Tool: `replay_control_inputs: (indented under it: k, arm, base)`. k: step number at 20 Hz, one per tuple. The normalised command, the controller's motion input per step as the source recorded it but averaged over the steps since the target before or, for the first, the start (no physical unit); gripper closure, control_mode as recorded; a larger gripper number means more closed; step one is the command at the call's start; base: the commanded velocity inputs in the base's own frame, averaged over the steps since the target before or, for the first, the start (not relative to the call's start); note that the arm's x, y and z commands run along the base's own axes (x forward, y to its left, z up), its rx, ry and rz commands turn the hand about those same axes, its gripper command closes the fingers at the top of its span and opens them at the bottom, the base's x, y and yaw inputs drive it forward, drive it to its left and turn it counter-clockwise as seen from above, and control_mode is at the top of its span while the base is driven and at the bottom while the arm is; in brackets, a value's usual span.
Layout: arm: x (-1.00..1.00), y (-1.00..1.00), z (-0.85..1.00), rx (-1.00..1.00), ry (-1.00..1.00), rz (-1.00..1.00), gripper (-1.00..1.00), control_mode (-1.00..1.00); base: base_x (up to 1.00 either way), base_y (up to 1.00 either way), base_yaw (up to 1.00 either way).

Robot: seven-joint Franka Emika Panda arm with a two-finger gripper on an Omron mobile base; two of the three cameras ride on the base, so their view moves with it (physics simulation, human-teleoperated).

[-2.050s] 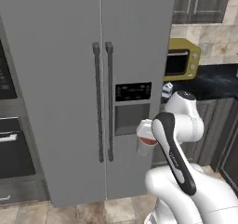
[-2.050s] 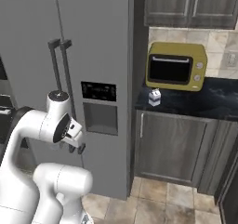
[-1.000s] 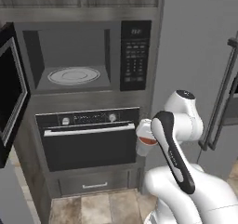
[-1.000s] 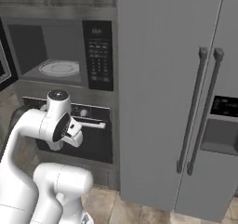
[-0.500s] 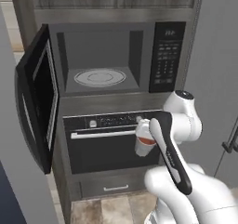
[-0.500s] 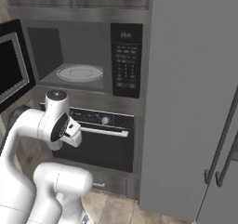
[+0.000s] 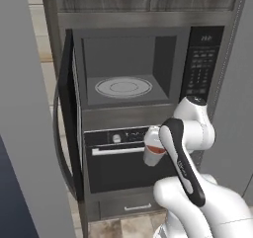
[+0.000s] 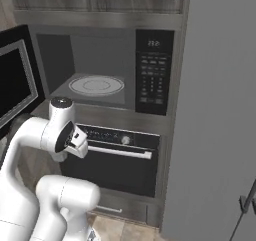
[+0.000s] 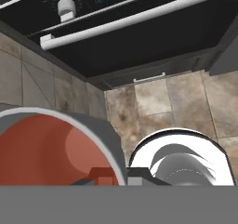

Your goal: Place the microwavable item in the microwave. Then, close the microwave door and press the start button.

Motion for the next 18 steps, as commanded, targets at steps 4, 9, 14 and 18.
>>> replay_control_inputs:
  k: [4,9,14,18]
  arm:
    - [0.0,0.0,0.0,0.0,0.0,0.0,1.0,1.0]
    - [0.0,0.0,0.0,0.0,0.0,0.0,1.0,1.0]
    - [0.0,0.0,0.0,0.0,0.0,0.0,1.0,1.0]
    - [0.0,0.0,0.0,0.0,0.0,0.0,1.0,1.0]
  base:
    - [0.4,0.05,0.0]
    - [0.26,0.02,0.0]
    - [0.12,0.0,0.0]
    - [0.0,0.0,0.0]
